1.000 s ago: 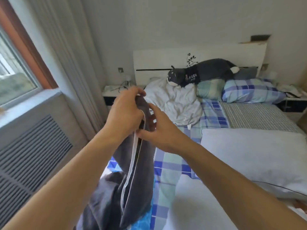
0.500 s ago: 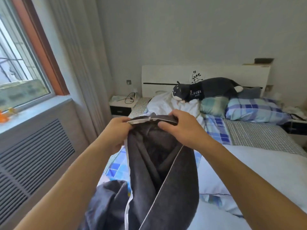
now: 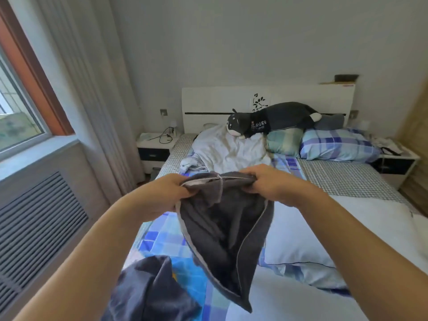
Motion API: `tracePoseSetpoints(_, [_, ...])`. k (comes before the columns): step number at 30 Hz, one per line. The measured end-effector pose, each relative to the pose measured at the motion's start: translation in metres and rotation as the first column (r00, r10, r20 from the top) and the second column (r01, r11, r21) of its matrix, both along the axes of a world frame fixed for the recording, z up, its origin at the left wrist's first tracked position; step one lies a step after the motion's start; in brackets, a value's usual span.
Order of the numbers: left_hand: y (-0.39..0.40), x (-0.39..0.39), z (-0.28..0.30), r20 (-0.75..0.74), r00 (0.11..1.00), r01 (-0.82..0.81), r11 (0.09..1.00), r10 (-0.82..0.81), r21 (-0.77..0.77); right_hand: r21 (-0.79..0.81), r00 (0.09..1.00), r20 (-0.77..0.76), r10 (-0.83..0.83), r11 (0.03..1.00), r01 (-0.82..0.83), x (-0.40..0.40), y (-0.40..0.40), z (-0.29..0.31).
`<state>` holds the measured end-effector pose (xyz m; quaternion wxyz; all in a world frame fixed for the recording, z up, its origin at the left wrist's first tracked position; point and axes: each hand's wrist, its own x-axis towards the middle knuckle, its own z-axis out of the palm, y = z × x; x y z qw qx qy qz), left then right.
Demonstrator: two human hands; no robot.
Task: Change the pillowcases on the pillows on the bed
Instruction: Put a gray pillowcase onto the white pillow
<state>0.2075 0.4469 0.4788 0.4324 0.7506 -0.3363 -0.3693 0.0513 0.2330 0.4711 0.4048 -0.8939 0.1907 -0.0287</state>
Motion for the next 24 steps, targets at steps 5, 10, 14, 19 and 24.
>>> tracePoseSetpoints(5, [0.018,0.034,-0.019,-0.434,0.784,0.312,0.886,-0.444,-0.343,0.619,0.981,0.142,0.133,0.761,-0.192,-0.007,-0.011,-0.013])
tracePoseSetpoints(10, [0.013,0.021,-0.026,-0.224,0.838,0.472,0.867,-0.497,-0.160,0.828,0.895,0.426,-0.130,0.454,-0.328,-0.008,0.001,-0.016])
tracePoseSetpoints(14, [-0.001,0.016,-0.033,0.234,0.873,0.386,0.899,-0.428,0.206,0.743,0.934,0.324,-0.150,0.652,-0.153,-0.008,0.009,-0.012])
tracePoseSetpoints(19, [-0.014,0.011,-0.032,-0.308,0.948,-0.035,0.940,-0.076,-0.341,-0.103,0.935,0.010,0.354,0.931,-0.351,-0.021,0.030,-0.020])
tracePoseSetpoints(24, [-0.009,0.013,-0.030,-0.170,0.930,0.286,0.933,-0.326,-0.220,-0.351,0.974,-0.022,0.224,0.911,-0.217,-0.014,0.020,-0.037])
